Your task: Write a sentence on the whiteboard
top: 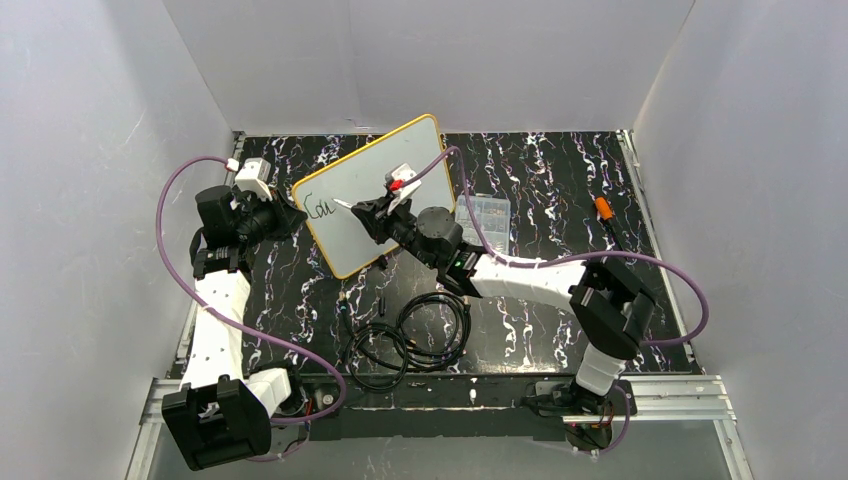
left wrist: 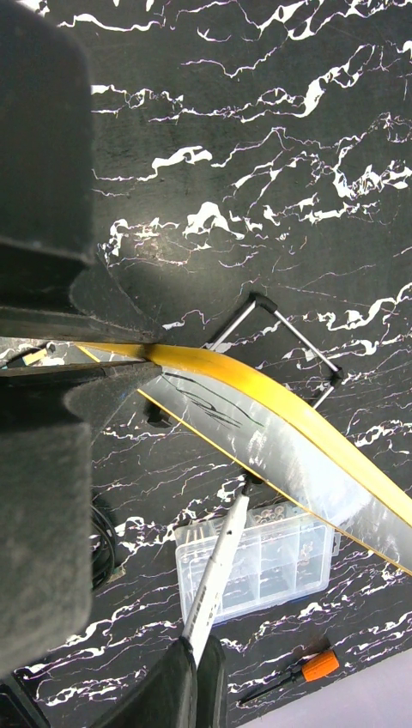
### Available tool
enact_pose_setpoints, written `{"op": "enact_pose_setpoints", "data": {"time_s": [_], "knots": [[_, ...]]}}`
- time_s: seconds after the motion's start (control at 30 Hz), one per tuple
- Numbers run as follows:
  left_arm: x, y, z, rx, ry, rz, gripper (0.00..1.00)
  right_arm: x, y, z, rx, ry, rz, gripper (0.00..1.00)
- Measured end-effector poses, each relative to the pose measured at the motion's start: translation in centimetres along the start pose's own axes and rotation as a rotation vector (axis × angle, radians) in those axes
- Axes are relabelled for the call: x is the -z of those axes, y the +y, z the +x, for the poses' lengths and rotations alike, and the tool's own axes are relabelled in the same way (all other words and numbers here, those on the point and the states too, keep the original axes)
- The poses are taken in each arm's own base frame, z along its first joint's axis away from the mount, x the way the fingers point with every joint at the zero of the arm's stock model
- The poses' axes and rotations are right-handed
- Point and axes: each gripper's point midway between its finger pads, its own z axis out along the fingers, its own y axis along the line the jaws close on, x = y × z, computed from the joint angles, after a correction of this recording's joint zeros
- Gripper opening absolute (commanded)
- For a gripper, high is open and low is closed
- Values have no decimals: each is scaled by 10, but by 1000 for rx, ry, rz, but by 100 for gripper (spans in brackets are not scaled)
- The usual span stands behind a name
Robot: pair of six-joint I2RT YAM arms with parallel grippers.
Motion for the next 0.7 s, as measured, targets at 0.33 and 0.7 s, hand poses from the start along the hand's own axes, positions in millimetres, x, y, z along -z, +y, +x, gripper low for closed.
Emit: {"op": "enact_pose_setpoints", "data": {"time_s": [0.33,0.7], "knots": [[0,0,0,2,0,1,0,-9,1,5,1,3,-4,1],[0,0,0,3,0,1,0,-16,2,14,2,19,-11,1]]}}
